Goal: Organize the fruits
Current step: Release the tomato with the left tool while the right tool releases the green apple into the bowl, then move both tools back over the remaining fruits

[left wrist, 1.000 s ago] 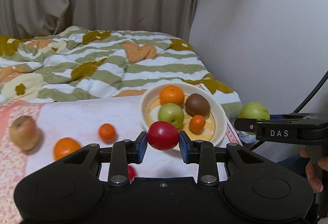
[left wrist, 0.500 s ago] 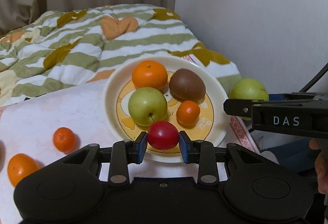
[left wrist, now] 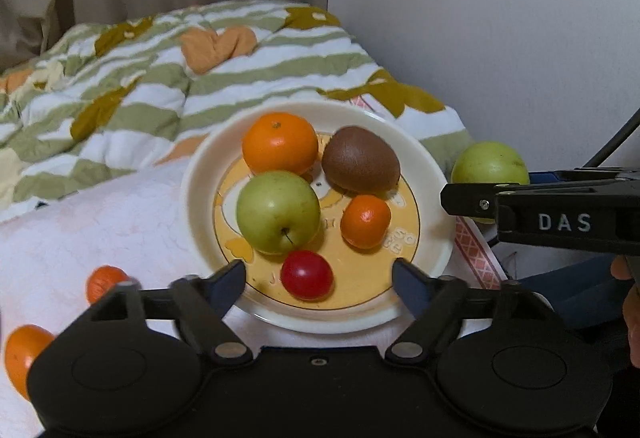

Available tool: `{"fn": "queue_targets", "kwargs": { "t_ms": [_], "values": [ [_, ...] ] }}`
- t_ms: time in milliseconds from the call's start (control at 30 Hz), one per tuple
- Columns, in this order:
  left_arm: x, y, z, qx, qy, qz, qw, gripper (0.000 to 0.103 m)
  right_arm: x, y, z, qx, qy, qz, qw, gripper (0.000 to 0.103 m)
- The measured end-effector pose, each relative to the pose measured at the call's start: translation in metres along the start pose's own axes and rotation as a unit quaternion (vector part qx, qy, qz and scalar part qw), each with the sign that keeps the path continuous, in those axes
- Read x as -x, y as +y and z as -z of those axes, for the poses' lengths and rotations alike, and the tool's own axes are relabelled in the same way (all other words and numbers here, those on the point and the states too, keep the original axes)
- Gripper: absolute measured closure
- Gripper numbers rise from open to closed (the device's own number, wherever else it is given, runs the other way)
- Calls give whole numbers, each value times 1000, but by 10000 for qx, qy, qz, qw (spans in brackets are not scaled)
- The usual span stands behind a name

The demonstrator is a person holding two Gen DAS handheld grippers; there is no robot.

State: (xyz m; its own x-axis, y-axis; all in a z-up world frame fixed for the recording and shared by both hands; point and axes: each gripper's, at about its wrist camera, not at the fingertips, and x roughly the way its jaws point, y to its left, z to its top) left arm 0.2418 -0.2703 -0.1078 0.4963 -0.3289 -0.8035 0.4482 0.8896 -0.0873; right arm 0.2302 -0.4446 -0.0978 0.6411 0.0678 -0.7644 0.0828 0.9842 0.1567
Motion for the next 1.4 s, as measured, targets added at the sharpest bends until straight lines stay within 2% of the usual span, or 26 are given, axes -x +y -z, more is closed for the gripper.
{"fn": "queue_targets", "kwargs": {
  "t_ms": [67,133,533,767,833,867,900,933,1000,1167,1400],
  "values": [
    [5,1,0,-14,6,-6,10000,17,2,0,-2,28,-14,10,10000,34],
    [10,4,1,14,25,-82,10000,8,2,1,-3,98,-35,5,9999,34],
    [41,22,9,172,-93,-427,9989,5,-19,14,-7,794,-131,-308,9963,34],
    [51,30,20,260,-78,-444,9986,5,-37,17,-1,1009,-10,-414,9940,34],
    [54,33,23,351,-117,-372,9986,5,-35,16,-1,967,-86,-448,9943,31],
    [56,34,24,401,-137,-373,9984,5,-33,17,-2,999,-135,-422,9940,21],
    [57,34,25,424,-144,-396,9982,5,-31,18,-1,1031,-169,-390,9938,6],
    [58,34,26,442,-154,-435,9980,5,-28,19,-1,1049,-227,-328,9937,0],
    [60,35,29,472,-180,-503,9975,5,-23,20,2,1048,-341,-292,9935,0],
    [68,35,38,573,-223,-567,9965,5,-20,22,9,1111,-210,-289,9932,0],
    [88,28,47,591,-405,-641,9954,5,5,23,15,1030,-272,-324,9938,0]
  ]
}}
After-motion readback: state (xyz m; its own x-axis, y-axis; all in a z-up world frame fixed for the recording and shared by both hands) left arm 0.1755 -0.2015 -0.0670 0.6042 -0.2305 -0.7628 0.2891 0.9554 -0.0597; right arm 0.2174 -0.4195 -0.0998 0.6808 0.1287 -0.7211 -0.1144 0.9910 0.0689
